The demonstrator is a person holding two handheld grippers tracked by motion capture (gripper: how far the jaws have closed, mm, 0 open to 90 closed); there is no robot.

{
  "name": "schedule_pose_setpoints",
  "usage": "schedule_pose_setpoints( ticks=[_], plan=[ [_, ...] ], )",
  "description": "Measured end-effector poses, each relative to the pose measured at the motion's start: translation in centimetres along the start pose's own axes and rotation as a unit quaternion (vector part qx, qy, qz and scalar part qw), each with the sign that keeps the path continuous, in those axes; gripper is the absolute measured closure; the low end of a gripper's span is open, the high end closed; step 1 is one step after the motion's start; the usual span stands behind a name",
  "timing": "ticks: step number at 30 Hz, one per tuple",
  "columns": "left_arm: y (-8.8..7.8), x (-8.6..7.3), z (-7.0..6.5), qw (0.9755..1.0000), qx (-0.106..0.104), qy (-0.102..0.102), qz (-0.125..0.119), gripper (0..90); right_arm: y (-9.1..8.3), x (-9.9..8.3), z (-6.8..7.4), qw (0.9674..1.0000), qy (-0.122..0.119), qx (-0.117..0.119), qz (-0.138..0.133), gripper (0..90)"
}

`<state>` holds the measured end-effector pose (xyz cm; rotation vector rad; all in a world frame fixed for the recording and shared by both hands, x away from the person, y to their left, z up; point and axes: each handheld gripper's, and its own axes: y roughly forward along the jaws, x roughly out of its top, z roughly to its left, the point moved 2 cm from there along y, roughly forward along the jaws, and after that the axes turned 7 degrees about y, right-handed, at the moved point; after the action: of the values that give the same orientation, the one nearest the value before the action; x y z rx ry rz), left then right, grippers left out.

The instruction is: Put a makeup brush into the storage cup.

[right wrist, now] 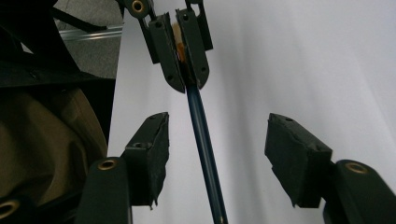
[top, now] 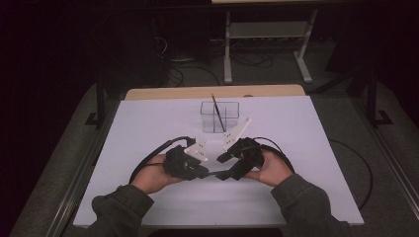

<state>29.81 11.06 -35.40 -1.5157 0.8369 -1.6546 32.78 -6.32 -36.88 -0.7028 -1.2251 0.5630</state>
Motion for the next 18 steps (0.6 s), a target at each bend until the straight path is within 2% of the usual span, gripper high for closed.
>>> schedule_pose_setpoints(
  ticks=[8,14,18],
  plan=[
    [0.03,0.15,0.07,1.0000,-0.006,0.002,-0.005,84.0,0.29,0.07,0.16,0.9999,-0.009,0.013,0.007,49.4],
    [0.21,0.23,-0.06,1.0000,-0.005,0.004,-0.005,84.0,0.72,0.04,0.35,0.9994,-0.001,0.028,0.021,57.8],
    [0.24,0.18,-0.11,0.9999,-0.008,0.007,-0.002,84.0,0.85,0.10,0.41,0.9990,-0.005,0.037,0.022,62.0]
  ],
)
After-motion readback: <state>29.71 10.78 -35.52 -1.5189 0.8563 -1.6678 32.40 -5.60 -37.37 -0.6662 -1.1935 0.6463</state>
